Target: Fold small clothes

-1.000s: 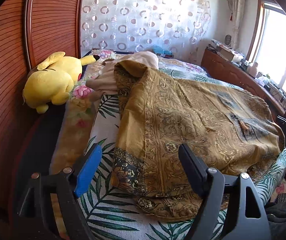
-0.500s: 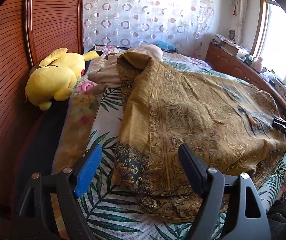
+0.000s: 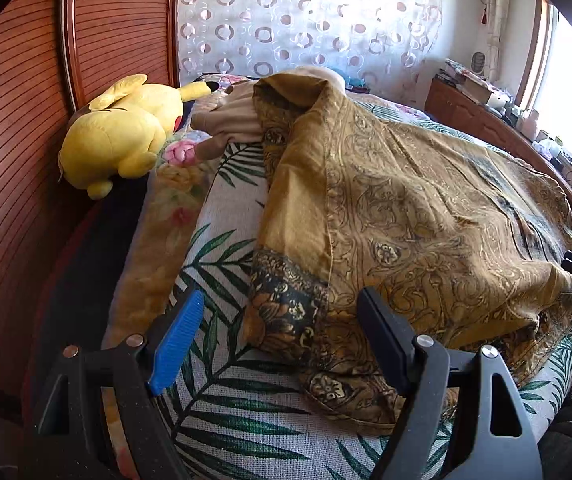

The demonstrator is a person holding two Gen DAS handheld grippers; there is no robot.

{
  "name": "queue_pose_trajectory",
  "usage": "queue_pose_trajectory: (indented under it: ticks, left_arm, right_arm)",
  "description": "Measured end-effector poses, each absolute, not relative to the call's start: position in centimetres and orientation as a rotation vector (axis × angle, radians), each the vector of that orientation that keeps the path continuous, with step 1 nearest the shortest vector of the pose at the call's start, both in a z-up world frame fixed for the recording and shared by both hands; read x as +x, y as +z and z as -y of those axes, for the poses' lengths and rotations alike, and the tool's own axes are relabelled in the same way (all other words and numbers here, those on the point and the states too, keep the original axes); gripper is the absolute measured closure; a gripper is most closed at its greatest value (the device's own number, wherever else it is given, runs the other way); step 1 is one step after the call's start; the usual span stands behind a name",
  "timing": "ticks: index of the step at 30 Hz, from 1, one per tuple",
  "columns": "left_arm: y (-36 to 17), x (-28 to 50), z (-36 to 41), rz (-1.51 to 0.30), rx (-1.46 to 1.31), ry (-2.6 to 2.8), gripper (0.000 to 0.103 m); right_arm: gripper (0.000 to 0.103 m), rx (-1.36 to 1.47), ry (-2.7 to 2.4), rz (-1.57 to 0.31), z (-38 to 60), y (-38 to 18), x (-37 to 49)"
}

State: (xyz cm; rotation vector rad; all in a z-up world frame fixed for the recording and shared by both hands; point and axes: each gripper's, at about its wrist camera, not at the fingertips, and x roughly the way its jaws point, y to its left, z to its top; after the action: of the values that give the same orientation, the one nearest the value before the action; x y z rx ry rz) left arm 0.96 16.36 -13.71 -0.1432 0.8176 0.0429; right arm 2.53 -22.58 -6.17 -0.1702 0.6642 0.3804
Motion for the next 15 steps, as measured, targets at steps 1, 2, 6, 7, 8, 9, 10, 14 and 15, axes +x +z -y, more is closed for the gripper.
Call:
queue_pose_trajectory:
  ticks: [1,2,6,7,8,9,10,14,15]
  left_arm:
    - [-13.9,1.0,-16.4,-0.820,-0.147,0.041,0.023]
    - [-14.0,0.9,-16.3,-0.823,-0.148,0.040,0.023]
    - [-14.1,0.7,-16.3,-0.817,-0.144,0.040,0.023]
    - [-14.1,0.6,-16.2,-0.814,-0.149,0.034,0.023]
    - [-14.1,0.6,-16.2,-0.811,-0.152,0.026,0.024]
    - [-14.1,0.5,-16.3,-0.809,-0.156,0.015,0.026]
    - [-14.2,0.4,-16.2,-0.805,-0.159,0.003,0.033]
    - [-14.0,0.0,-15.8,-0.802,-0.161,-0.022,0.059]
    - [-14.0,0.0,-15.7,-0.803,-0.165,-0.029,0.062]
  right_arm:
    - [0.062,-0.176,0.376,-0.659,22.4,-6.2,2.2]
    - [0.062,-0.180,0.371,-0.656,22.2,-6.3,1.9]
    - [0.062,-0.181,0.374,-0.650,21.9,-6.6,1.3]
    - [0.062,-0.181,0.375,-0.649,21.8,-6.7,1.2]
    - [0.062,-0.183,0.375,-0.648,21.9,-6.8,1.2]
    - [0.061,-0.183,0.376,-0.647,22.0,-6.7,1.2]
    - [0.061,-0.181,0.376,-0.647,22.0,-6.8,1.1]
    - [0.060,-0.172,0.385,-0.649,22.5,-6.7,1.4]
    - [0.060,-0.170,0.386,-0.649,22.5,-6.7,1.4]
